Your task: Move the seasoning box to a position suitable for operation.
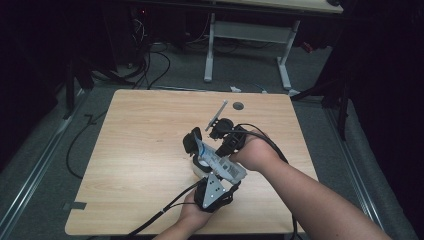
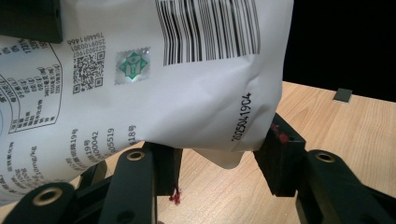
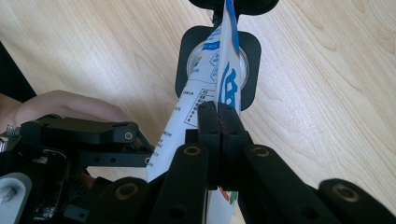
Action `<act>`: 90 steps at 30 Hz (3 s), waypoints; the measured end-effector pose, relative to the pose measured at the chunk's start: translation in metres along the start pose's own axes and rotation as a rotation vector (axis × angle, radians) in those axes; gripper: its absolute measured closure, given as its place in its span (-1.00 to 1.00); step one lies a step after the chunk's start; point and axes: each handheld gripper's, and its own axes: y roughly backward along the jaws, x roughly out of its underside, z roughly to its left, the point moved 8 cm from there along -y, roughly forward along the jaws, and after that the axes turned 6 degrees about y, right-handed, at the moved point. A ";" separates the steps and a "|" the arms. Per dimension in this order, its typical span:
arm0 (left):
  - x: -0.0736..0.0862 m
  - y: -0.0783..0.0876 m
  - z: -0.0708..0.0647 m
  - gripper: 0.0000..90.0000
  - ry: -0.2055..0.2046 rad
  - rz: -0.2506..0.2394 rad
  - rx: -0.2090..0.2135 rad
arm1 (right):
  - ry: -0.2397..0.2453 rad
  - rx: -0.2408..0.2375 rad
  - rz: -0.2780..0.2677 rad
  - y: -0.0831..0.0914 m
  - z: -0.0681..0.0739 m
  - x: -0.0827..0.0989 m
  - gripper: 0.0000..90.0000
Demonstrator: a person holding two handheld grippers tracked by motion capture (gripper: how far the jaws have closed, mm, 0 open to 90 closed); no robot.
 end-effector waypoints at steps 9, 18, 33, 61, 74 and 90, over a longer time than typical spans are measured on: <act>0.003 0.000 0.000 0.22 -0.002 0.006 -0.001 | -0.003 -0.003 0.004 0.000 0.000 0.002 1.00; 0.009 0.001 -0.001 0.23 0.003 0.010 0.000 | -0.005 -0.008 0.004 0.001 0.002 0.005 1.00; 0.021 0.001 0.002 0.23 0.029 0.033 -0.001 | -0.019 -0.021 -0.009 0.000 0.003 0.012 1.00; 0.026 0.004 0.008 0.18 0.072 0.056 0.004 | -0.031 -0.011 -0.031 0.009 0.003 0.018 1.00; 0.032 0.010 0.008 0.04 0.096 0.063 0.037 | -0.035 -0.004 -0.047 0.012 0.001 0.017 1.00; 0.037 0.025 0.018 0.02 0.117 0.062 0.026 | -0.038 -0.011 -0.036 0.007 0.000 0.019 1.00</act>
